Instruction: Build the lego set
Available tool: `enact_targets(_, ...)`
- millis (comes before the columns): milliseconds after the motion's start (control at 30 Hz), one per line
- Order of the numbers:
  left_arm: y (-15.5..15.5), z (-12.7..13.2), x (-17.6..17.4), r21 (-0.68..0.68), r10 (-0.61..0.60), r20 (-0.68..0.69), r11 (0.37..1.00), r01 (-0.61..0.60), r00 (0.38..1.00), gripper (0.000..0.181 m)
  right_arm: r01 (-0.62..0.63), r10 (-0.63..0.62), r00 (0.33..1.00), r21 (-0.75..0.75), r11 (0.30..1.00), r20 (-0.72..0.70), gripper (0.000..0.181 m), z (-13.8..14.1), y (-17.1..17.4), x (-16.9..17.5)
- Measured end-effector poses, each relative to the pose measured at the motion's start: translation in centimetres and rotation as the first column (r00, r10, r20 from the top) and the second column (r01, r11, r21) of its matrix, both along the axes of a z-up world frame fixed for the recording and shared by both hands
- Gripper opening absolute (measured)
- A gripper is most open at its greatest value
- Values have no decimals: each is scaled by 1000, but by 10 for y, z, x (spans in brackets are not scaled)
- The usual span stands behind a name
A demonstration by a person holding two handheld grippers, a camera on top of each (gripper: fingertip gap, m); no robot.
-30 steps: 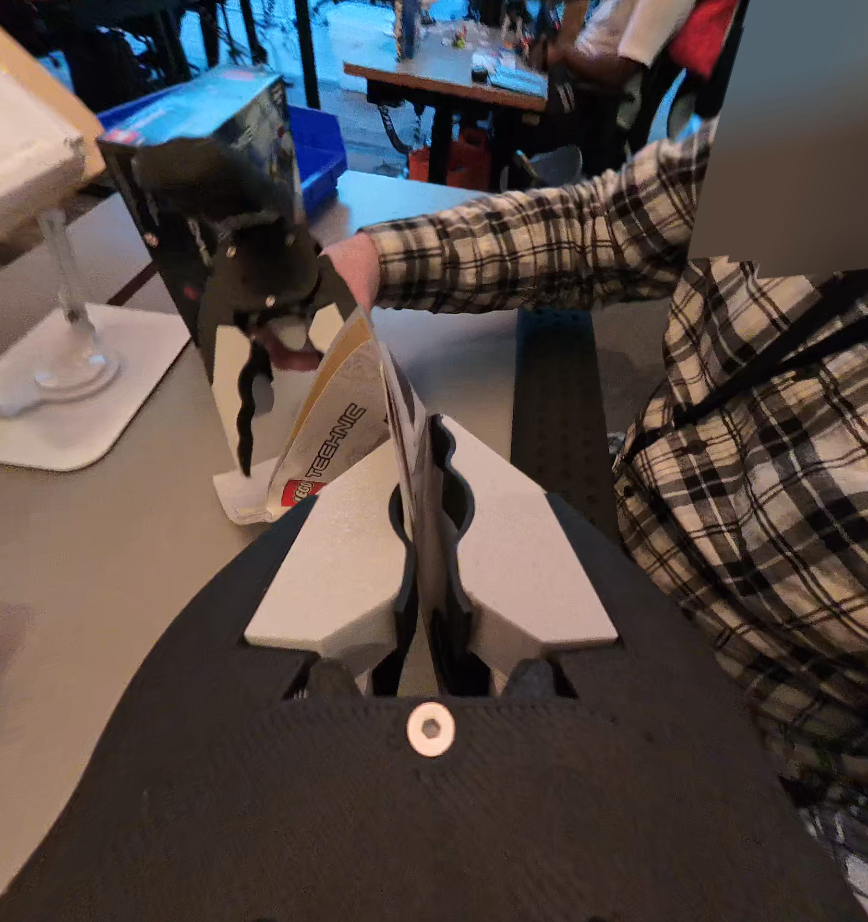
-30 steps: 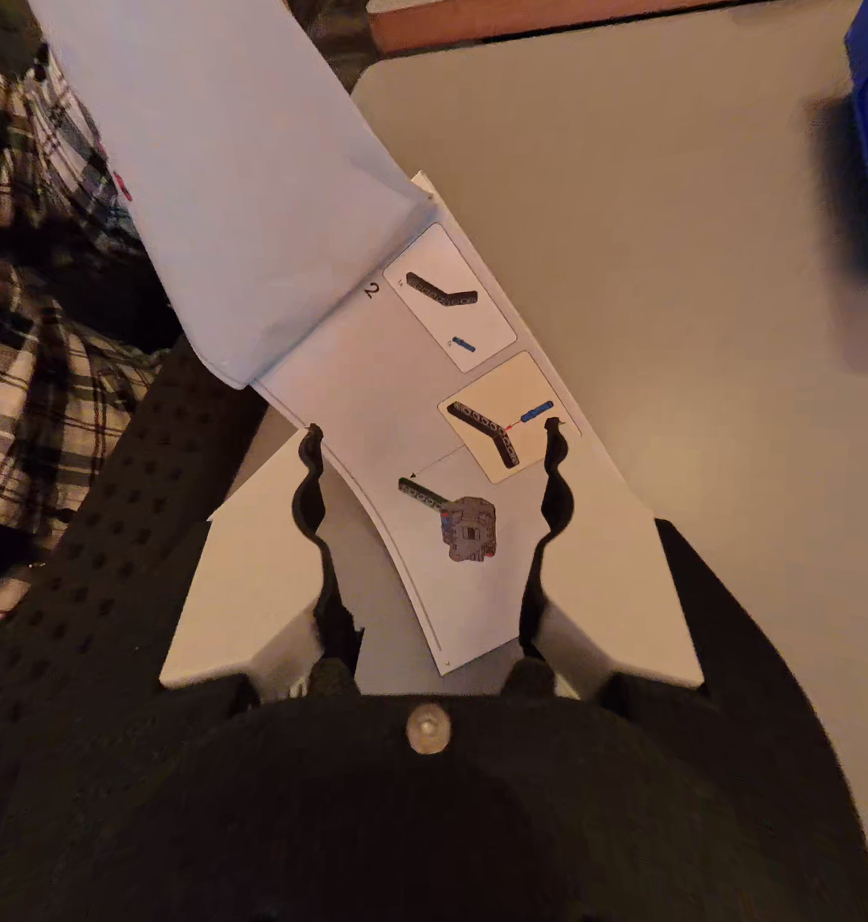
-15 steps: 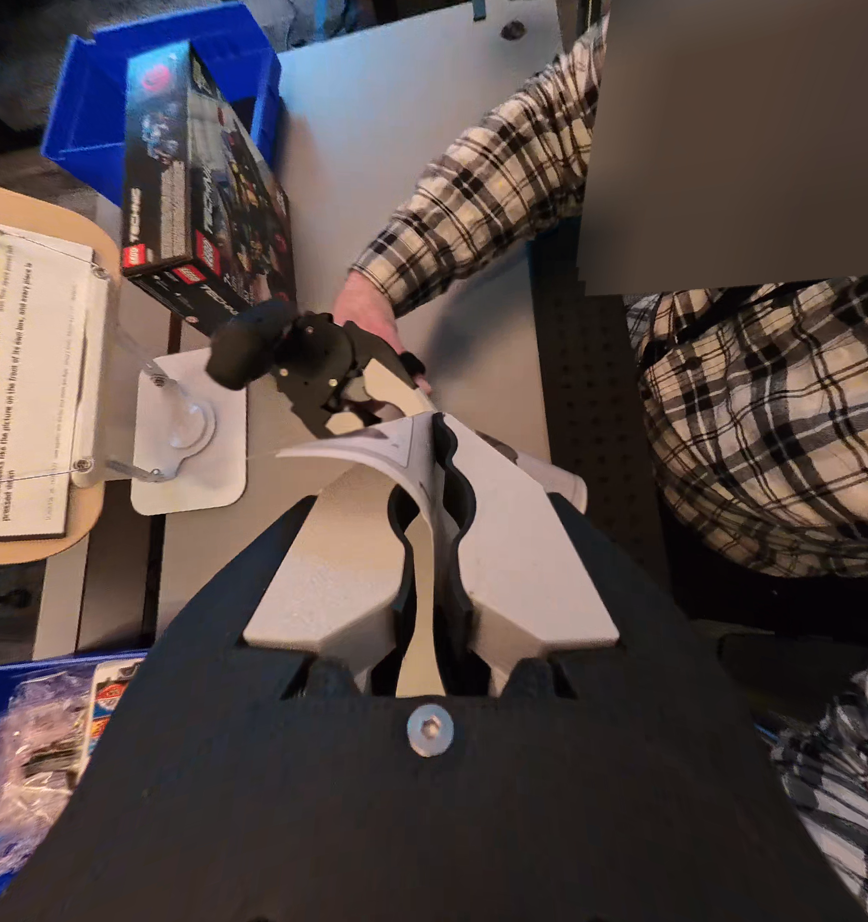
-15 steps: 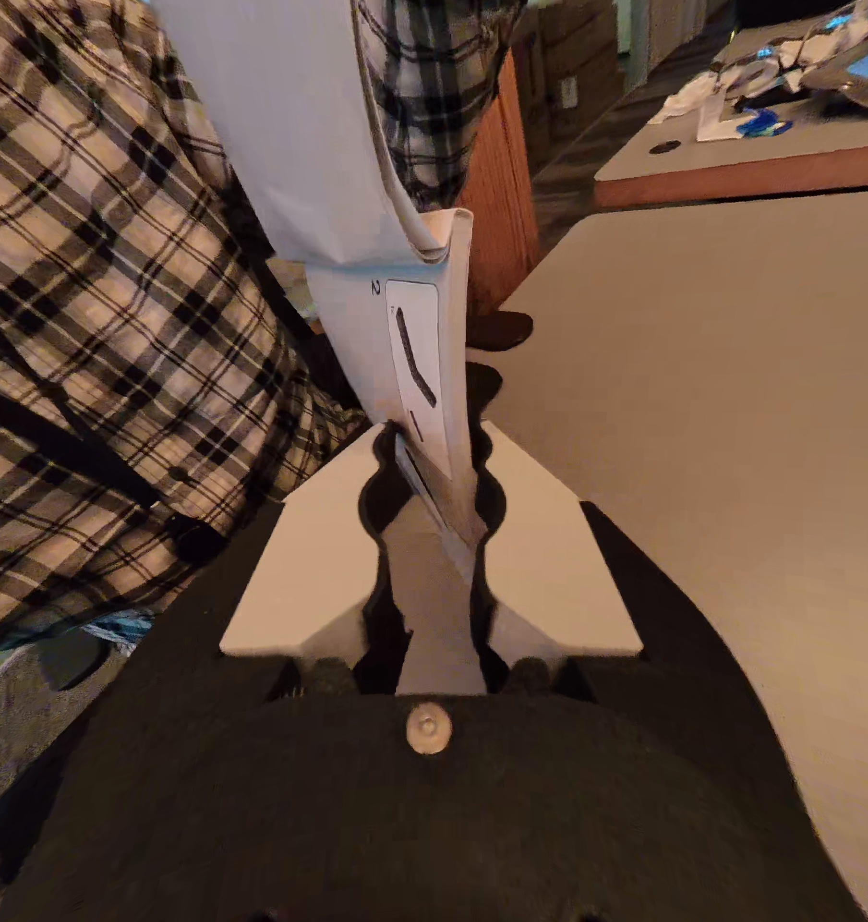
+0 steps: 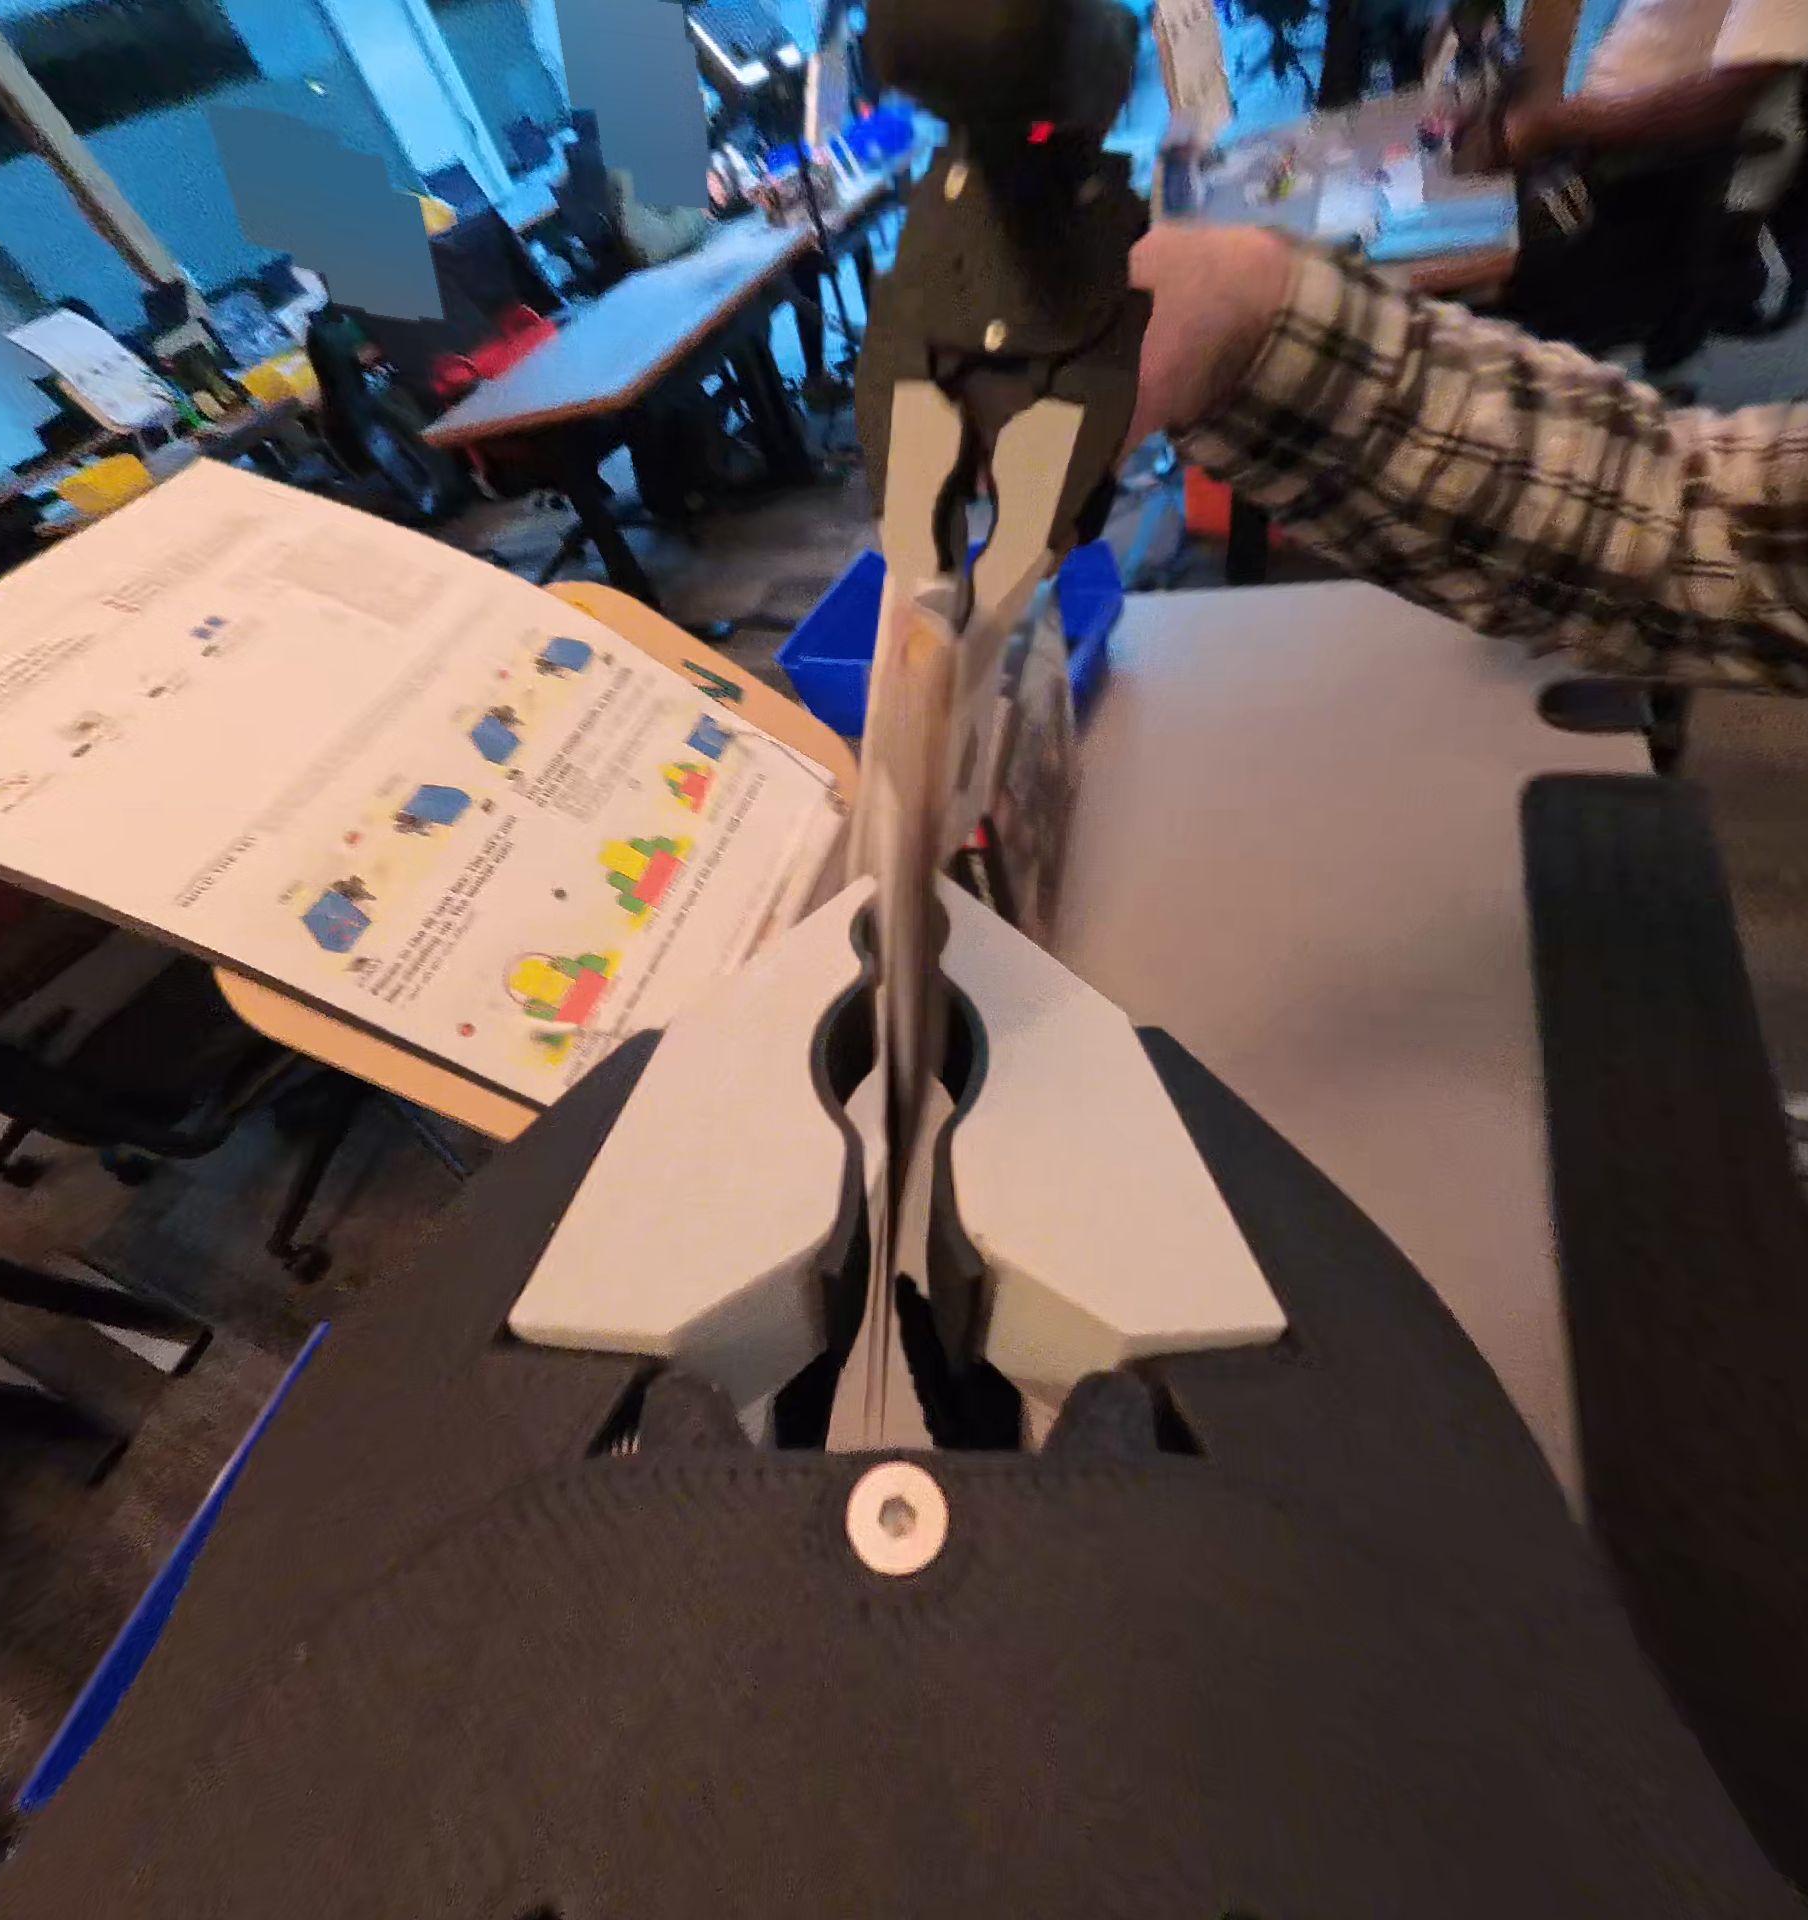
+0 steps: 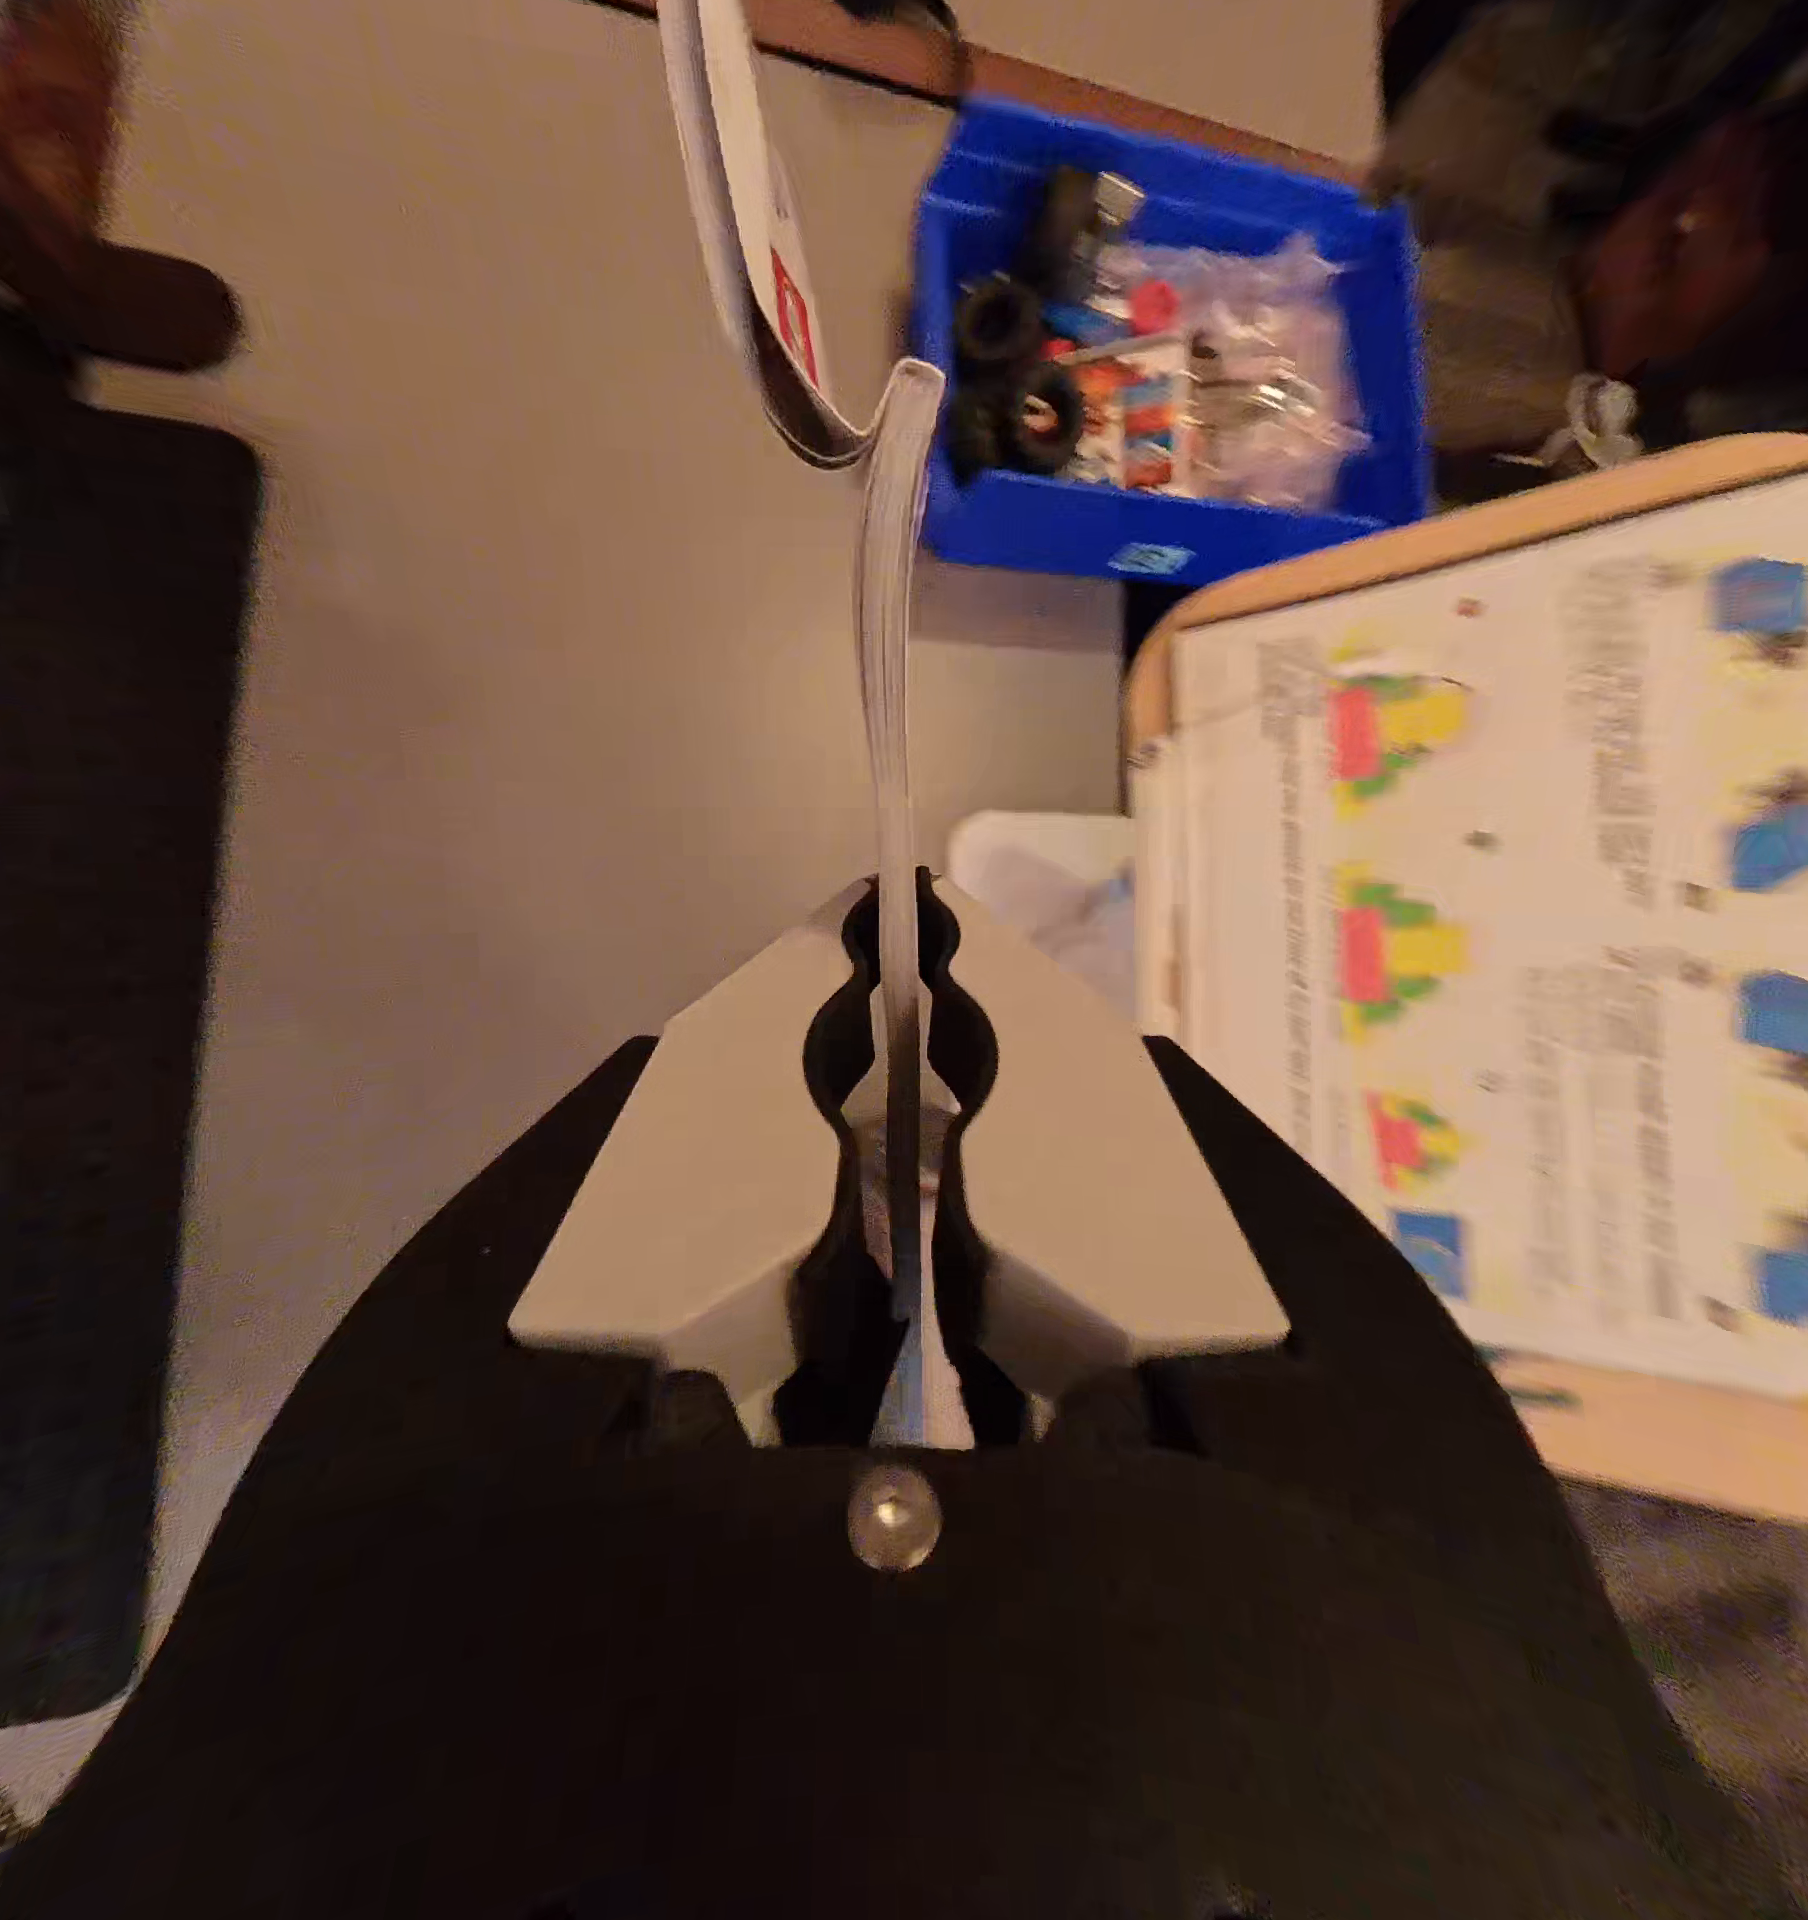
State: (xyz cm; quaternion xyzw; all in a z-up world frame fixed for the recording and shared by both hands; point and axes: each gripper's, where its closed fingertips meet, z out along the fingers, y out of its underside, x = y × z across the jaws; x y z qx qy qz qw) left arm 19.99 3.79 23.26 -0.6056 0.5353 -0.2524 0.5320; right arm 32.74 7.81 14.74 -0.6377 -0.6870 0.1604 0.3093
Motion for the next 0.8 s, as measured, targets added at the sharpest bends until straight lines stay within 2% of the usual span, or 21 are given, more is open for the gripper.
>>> enact_targets(67, 44, -3, 8, -6, 22, 73, 1000, -21, 997, 0, 69, -77, 992, 92, 993, 95, 0, 24, 43, 19)
enact_targets(167, 106, -21, 22, -130, 2, 213, 991, 26, 977, 0, 138, -167, 954, 128, 982, 248, 0, 29, 103, 41)
enact_targets(267, 161, -54, 33, -271, 15, 294, 960, 68, 956, 0, 143, -164, 894, 83, 986, 417, 0, 4, 148, 58)
enact_targets(367, 209, -87, 36, -376, 83, 346, 925, 57, 935, 0, 176, -155, 863, 1, 984, 481, 1, -28, 189, 65)
enact_targets(400, 219, -94, 36, -394, 100, 373, 917, 60, 922, 0, 208, -186, 859, 7, 978, 477, 4, -36, 205, 66)
enact_targets(467, 237, -105, 32, -428, 149, 395, 903, 37, 907, 0, 313, -336, 840, 124, 942, 427, 39, -39, 241, 69)
enact_targets(500, 245, -111, 30, -452, 169, 386, 892, 27, 907, 0, 387, -458, 794, 247, 888, 399, 50, -33, 260, 79)
enact_targets(533, 250, -115, 28, -465, 181, 386, 885, 21, 905, 0, 433, -552, 749, 359, 827, 366, 52, -23, 270, 89)
enact_targets(567, 255, -117, 25, -472, 197, 390, 882, 12, 900, 0, 440, -598, 735, 445, 780, 321, 51, -12, 269, 92)
enact_targets(667, 264, -118, 16, -485, 224, 406, 875, 1, 886, 0, 470, -630, 771, 586, 660, 92, 35, 26, 234, 69)
enact_targets(700, 266, -117, 13, -476, 229, 411, 880, -6, 883, 0, 495, -590, 807, 534, 686, 10, 32, 27, 213, 49)
enact_targets(733, 268, -115, 11, -470, 233, 424, 882, -7, 875, 0, 478, -500, 865, 393, 786, -54, 29, 15, 183, 17)
enact_targets(767, 270, -114, 10, -475, 241, 440, 880, -4, 865, 0, 397, -387, 918, 203, 895, -87, 26, -6, 148, -18)
enact_targets(800, 271, -116, 11, -480, 247, 445, 877, -3, 861, 0, 315, -311, 946, 34, 948, -95, 30, -28, 119, -44)
